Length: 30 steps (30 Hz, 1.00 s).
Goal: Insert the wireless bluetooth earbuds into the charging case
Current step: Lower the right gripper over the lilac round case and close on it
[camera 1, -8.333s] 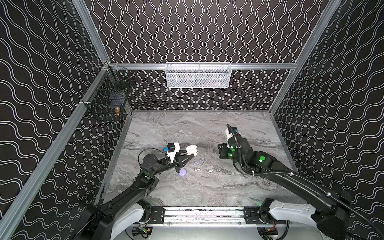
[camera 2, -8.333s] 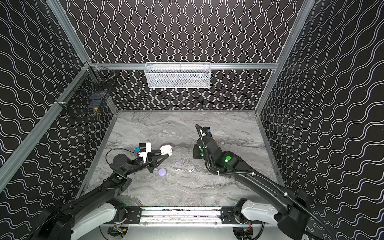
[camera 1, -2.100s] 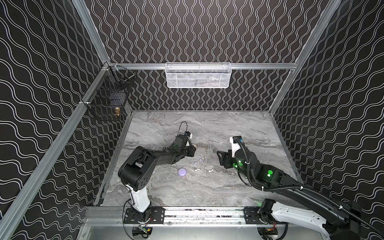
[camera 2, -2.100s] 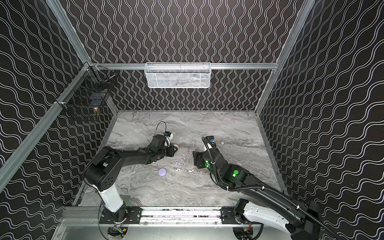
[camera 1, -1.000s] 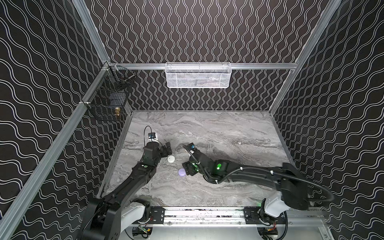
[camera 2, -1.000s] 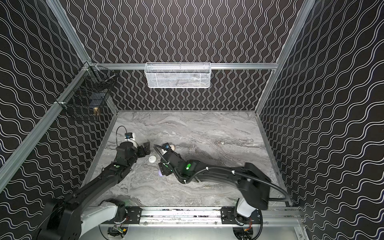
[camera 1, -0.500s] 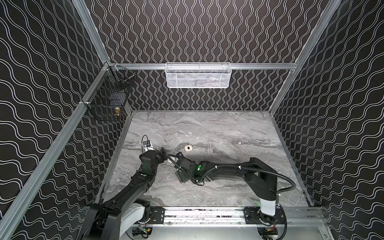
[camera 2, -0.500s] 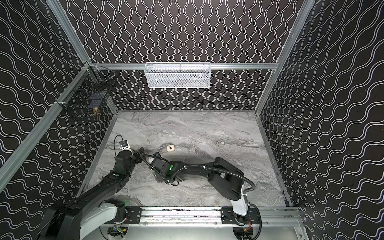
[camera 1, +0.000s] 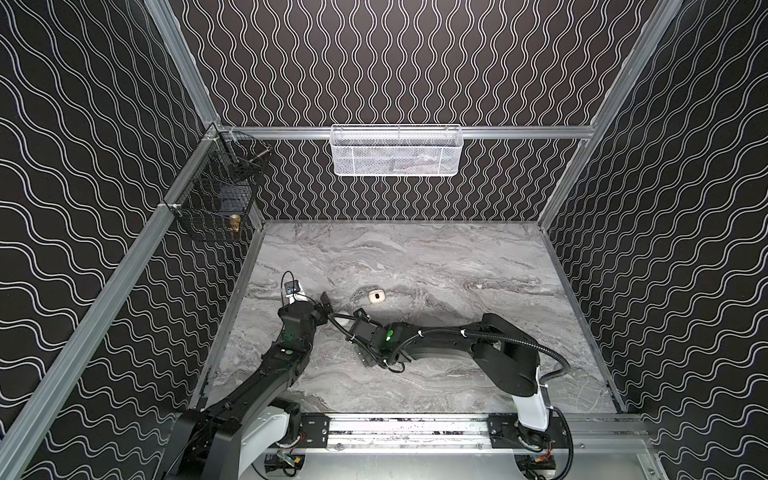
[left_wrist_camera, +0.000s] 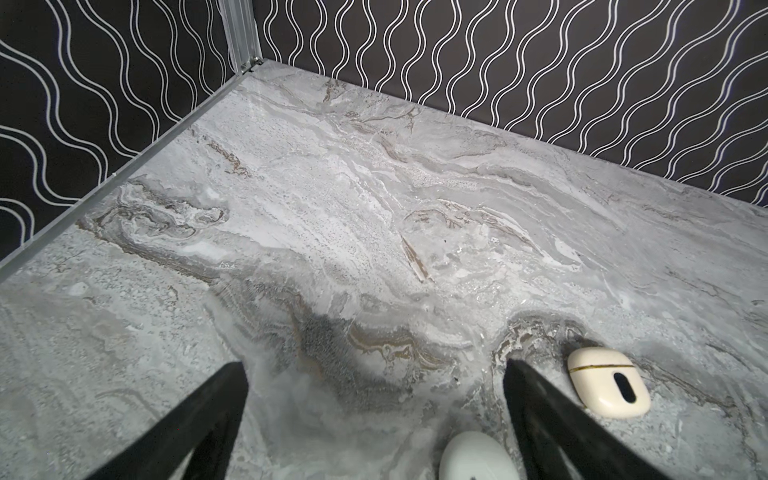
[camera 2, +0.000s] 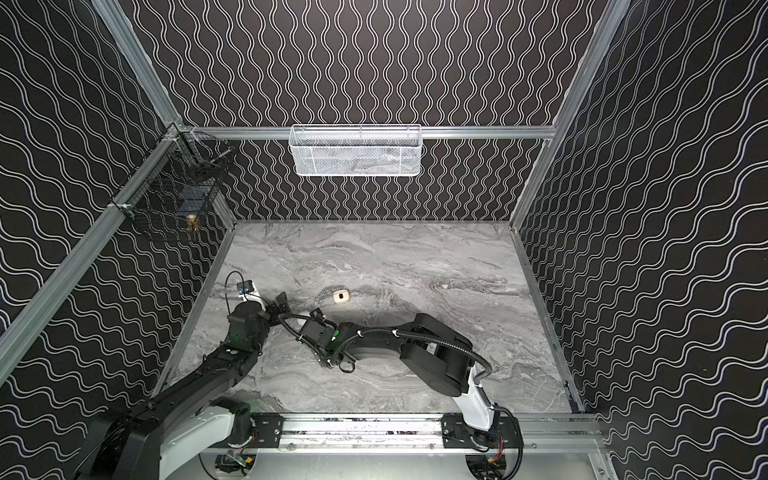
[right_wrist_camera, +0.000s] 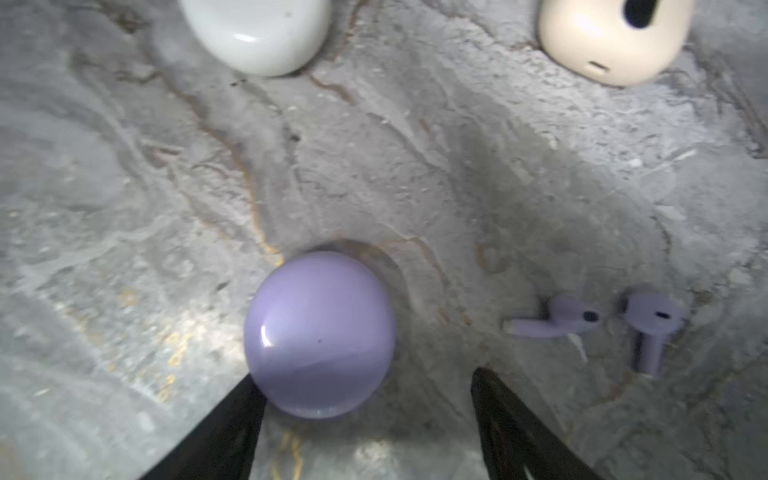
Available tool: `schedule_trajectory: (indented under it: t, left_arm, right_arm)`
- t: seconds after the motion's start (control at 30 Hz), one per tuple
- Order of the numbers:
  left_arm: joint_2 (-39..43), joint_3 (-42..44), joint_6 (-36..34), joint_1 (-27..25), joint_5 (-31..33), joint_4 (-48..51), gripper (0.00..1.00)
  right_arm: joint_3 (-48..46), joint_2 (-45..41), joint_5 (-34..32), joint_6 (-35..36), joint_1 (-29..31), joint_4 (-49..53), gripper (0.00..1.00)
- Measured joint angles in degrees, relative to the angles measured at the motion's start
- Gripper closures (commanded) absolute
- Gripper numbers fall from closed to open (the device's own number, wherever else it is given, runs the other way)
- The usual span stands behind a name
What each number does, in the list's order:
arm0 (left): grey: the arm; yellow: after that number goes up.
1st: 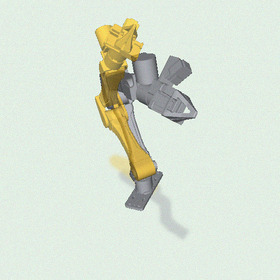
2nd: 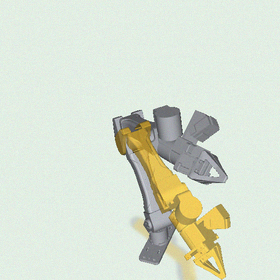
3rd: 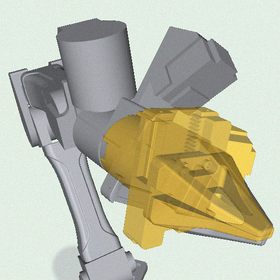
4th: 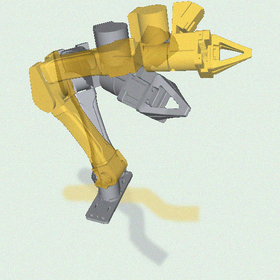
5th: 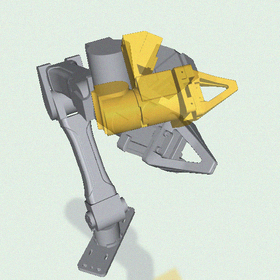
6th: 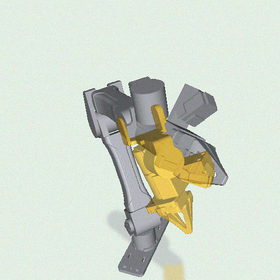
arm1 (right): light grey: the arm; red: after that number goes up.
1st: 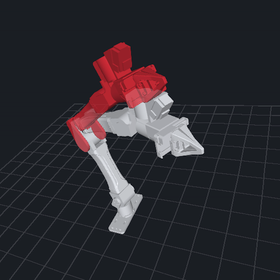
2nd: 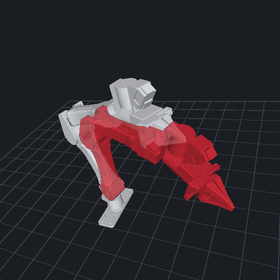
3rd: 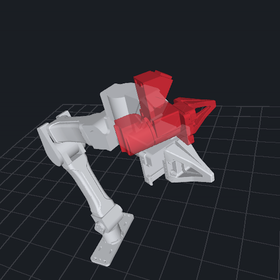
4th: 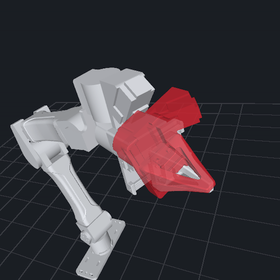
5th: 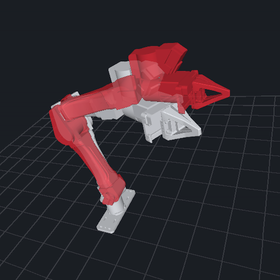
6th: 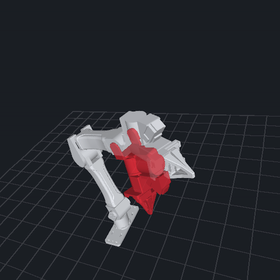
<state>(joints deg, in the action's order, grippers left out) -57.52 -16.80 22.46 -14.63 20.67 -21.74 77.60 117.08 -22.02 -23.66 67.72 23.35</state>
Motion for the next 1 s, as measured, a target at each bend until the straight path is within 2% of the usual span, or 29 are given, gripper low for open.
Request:
schedule_trajectory:
  t: [0.47, 0.67, 0.83, 1.0]
  left_arm:
    - [0.8, 0.4, 0.0, 0.0, -0.2, -0.4, 0.01]
    - [1.8, 0.7, 0.0, 0.0, -0.2, -0.6, 0.01]
    - [2.4, 1.0, 0.0, 0.0, -0.3, -0.5, 0.01]
    - [2.3, 1.1, 0.0, 0.0, -0.7, -0.7, 0.01]
  right_arm:
    - [-5.0, -4.6, -1.2, -2.5, -2.9, -0.2, 0.24]
    - [-7.2, -10.3, -0.9, -2.6, -2.9, -1.5, 0.22]
    - [-12.1, -15.7, 3.3, 0.0, -2.4, -7.9, 0.16]
    - [-8.5, -12.8, 6.0, 1.7, -2.5, -8.9, 0.16]
